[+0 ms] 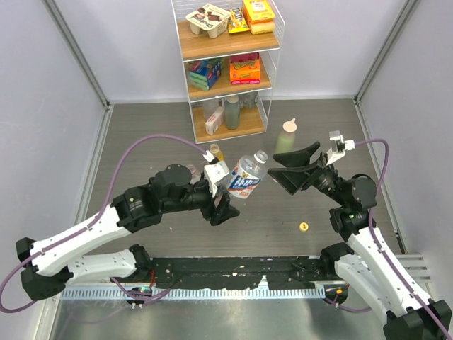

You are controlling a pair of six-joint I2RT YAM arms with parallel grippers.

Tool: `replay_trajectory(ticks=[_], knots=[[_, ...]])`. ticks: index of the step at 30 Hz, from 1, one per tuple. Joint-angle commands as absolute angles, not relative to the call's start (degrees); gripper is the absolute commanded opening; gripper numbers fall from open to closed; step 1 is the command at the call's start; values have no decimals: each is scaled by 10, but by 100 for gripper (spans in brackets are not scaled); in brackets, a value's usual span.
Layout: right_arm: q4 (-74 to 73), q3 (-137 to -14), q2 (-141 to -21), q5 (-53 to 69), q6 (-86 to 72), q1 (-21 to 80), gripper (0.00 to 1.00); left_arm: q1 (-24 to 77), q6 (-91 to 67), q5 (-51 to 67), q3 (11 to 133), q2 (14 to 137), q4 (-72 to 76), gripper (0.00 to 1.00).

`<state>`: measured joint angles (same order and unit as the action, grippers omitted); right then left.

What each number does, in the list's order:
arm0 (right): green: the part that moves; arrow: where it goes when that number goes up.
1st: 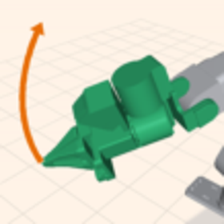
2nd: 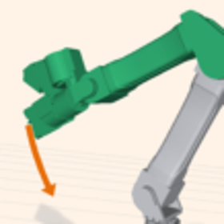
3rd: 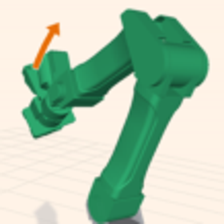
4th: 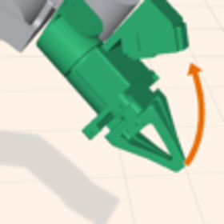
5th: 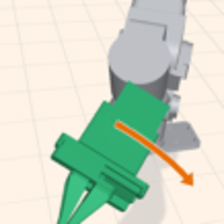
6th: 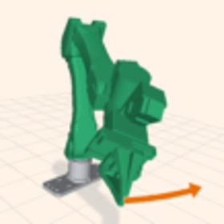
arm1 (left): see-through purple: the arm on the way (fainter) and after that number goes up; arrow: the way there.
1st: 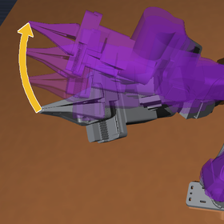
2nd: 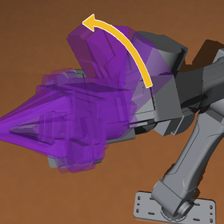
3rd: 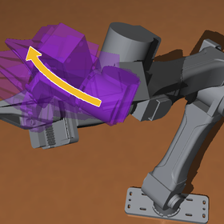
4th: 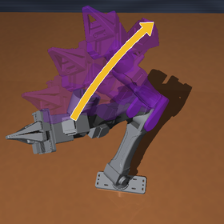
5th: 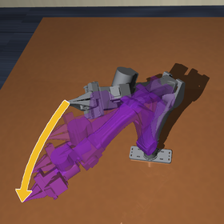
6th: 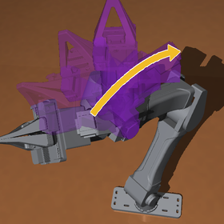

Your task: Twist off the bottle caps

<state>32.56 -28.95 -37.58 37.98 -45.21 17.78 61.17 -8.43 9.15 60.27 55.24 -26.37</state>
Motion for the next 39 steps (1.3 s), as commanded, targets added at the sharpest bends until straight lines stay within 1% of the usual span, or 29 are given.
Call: replay_trajectory(ticks=[1,4,10,11,19,22,23,25,26,34,36,38,39], knots=[[512,-320,-391,425,-560,177,92,613,-76,148,605,557,-224,0],[613,-309,-414,416,-608,177,92,613,-76,163,610,566,-223,0],[718,-304,-471,411,-674,181,89,613,-82,181,614,586,-213,0],[722,-302,-480,412,-678,185,89,614,-82,182,614,587,-214,0],[705,-287,-489,417,-658,193,78,614,-85,184,621,594,-216,0],[694,-285,-488,421,-653,196,70,614,-85,181,621,595,-213,0],[692,-284,-488,421,-650,196,63,614,-85,180,621,598,-213,0],[687,-281,-489,423,-647,200,54,613,-84,183,626,602,-217,0],[686,-280,-490,424,-645,201,53,613,-84,184,628,604,-219,0],[683,-284,-511,429,-632,228,54,613,-85,185,630,610,-219,0],[685,-287,-519,432,-629,234,53,614,-84,184,630,612,-219,0],[685,-293,-523,435,-630,238,43,614,-85,185,631,611,-220,0],[685,-294,-524,435,-629,241,35,613,-85,185,631,612,-221,0]])
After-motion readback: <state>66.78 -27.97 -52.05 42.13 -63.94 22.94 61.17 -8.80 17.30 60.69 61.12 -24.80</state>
